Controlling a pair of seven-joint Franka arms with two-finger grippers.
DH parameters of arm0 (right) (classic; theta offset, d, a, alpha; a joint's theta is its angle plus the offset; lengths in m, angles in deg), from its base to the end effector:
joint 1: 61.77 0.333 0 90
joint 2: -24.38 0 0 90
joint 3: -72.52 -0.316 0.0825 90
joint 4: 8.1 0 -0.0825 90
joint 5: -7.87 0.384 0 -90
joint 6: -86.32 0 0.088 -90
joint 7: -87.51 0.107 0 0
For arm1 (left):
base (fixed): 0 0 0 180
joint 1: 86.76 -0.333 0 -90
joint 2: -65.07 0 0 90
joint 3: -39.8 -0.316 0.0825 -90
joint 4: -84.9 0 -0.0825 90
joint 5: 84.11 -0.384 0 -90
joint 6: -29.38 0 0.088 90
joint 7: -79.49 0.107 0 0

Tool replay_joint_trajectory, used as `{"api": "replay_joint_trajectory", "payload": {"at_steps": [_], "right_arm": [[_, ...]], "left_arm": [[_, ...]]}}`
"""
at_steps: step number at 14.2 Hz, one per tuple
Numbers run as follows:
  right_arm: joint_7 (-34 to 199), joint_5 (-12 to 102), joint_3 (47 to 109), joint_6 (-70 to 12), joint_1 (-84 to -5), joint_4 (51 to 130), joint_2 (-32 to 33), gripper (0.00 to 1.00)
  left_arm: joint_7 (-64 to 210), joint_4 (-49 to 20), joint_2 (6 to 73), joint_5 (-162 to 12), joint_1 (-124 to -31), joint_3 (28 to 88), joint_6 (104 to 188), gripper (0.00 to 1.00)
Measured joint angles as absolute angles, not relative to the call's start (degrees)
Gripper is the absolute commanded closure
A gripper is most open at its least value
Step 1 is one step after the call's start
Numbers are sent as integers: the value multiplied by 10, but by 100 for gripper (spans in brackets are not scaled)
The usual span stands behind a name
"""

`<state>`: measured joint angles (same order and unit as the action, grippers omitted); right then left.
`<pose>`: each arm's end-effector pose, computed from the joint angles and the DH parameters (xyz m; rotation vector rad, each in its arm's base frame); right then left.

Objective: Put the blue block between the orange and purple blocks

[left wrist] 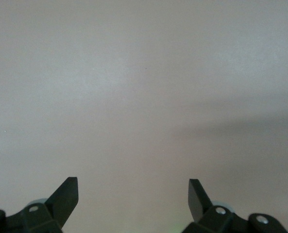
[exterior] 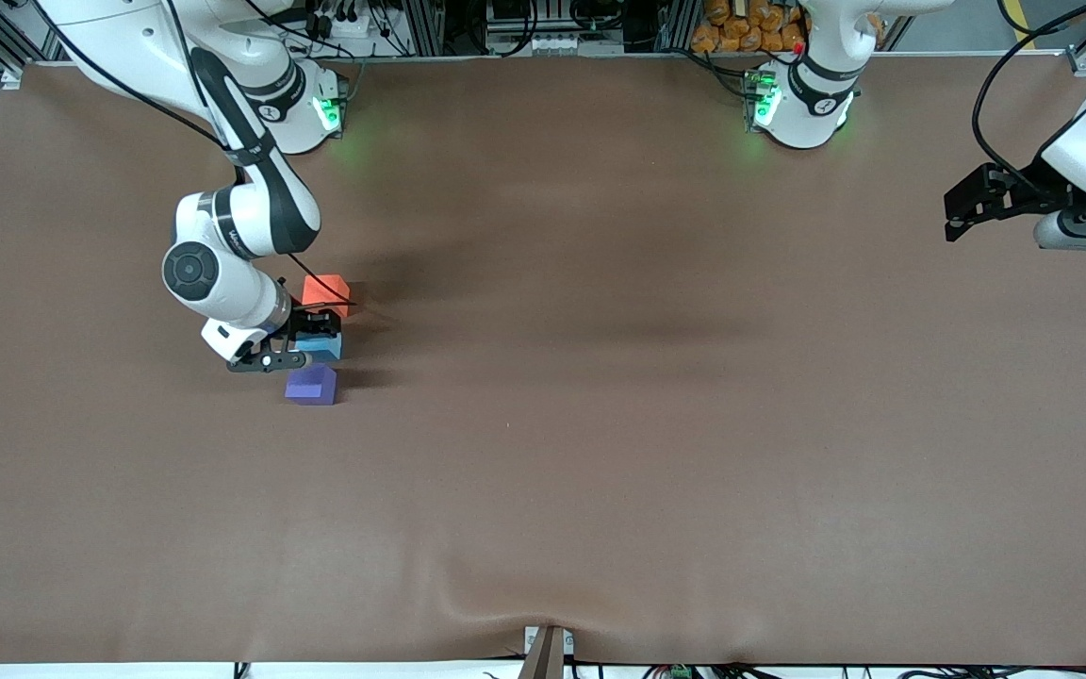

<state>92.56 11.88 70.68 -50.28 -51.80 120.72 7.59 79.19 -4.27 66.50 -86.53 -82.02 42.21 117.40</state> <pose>0.5141 0.1085 0.2221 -3.1000 -0.0972 0.2539 0.5399 -0.0634 0.6421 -3.0933 0.1827 -0.0119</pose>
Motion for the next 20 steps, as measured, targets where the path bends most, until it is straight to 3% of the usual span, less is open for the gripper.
{"api": "replay_joint_trajectory", "payload": {"at_steps": [2,5,11,14,16,18,20], "right_arm": [[923,119,707,-384,-518,1134,81,0],[915,120,707,-194,-519,959,94,0],[903,111,701,21,-579,696,97,0],[893,110,688,118,-626,630,101,0],[893,107,686,137,-629,608,121,0],[898,103,686,134,-629,617,161,0],[900,101,694,101,-630,674,210,0]], "left_arm": [[792,-43,665,-865,-820,422,1174,0],[792,-43,664,-865,-820,422,1174,0],[792,-42,663,-865,-820,423,1174,0],[792,-41,663,-865,-820,423,1174,0],[792,-41,663,-865,-820,423,1174,0],[792,-41,663,-865,-820,423,1174,0],[792,-41,663,-865,-820,423,1174,0]]}}
